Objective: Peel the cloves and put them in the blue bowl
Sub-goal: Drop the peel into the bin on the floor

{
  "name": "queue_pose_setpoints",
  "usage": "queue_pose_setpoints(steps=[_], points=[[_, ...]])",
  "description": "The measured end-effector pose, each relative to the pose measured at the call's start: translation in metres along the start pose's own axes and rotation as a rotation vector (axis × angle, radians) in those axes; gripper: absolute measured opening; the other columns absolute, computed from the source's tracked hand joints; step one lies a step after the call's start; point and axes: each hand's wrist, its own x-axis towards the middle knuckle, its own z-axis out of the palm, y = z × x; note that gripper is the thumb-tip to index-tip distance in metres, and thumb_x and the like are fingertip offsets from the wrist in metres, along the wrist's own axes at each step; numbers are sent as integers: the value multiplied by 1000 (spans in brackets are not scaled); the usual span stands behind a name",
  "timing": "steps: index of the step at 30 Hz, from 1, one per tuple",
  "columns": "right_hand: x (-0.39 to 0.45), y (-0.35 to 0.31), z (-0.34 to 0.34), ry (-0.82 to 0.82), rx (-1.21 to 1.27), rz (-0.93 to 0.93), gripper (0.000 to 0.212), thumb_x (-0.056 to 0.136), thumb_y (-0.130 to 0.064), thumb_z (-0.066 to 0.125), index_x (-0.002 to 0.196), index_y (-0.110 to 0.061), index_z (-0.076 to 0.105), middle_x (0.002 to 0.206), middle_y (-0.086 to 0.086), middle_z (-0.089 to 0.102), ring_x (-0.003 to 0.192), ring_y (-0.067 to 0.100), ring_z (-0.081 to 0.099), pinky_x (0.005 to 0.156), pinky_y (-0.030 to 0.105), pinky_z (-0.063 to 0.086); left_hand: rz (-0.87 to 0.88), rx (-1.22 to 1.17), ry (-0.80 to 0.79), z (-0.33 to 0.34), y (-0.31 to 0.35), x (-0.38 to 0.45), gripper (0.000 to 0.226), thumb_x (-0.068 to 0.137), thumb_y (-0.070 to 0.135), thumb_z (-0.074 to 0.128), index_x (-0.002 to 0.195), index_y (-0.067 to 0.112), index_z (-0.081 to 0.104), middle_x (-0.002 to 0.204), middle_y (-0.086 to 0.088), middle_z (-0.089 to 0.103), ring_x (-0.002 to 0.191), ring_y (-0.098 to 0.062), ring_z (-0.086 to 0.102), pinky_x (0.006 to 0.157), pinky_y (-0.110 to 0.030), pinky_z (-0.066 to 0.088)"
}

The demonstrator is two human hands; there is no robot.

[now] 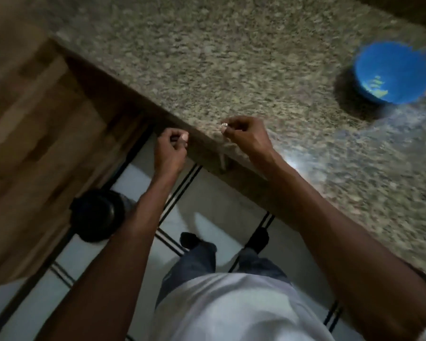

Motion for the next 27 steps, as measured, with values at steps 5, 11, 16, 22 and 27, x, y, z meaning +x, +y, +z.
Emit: queue_pose_setpoints(steps=[5,11,16,22,27], points=[[2,-24,136,-194,101,7,16,96,-10,74,109,-3,77,78,6,69,63,6,61,62,19,50,-203,-257,155,-112,-76,11,4,103,17,63,105,16,66,93,0,71,78,-3,68,67,-16,53],[-2,-28,304,-467,103,-3,12,93,-7,75,105,-5,77,84,7,72,76,13,66,75,27,55,-387,-518,415,-238,-165,-4,4,97,1,68,99,-3,67,91,-20,71,64,-7,72,67,-18,58],[-24,-18,397,-754,-26,-30,10,98,-6,69,89,-5,75,85,6,69,81,14,65,80,27,57,-504,-554,540,-307,-229,-38,5,91,-2,73,93,3,73,95,-15,77,83,-25,76,89,-38,62],[-48,0,486,-832,-107,77,24,95,-1,70,117,10,70,95,14,73,82,14,71,89,33,60,-611,-633,714,-340,-276,-65,13,87,-6,75,94,5,77,101,-15,77,91,-30,77,91,-40,62],[-55,24,547,-871,-189,132,18,92,-10,77,109,-5,78,107,18,77,106,37,73,102,53,56,-621,-630,818,-360,-303,-78,12,90,-6,72,100,0,75,102,-18,75,86,-21,76,81,-29,62]])
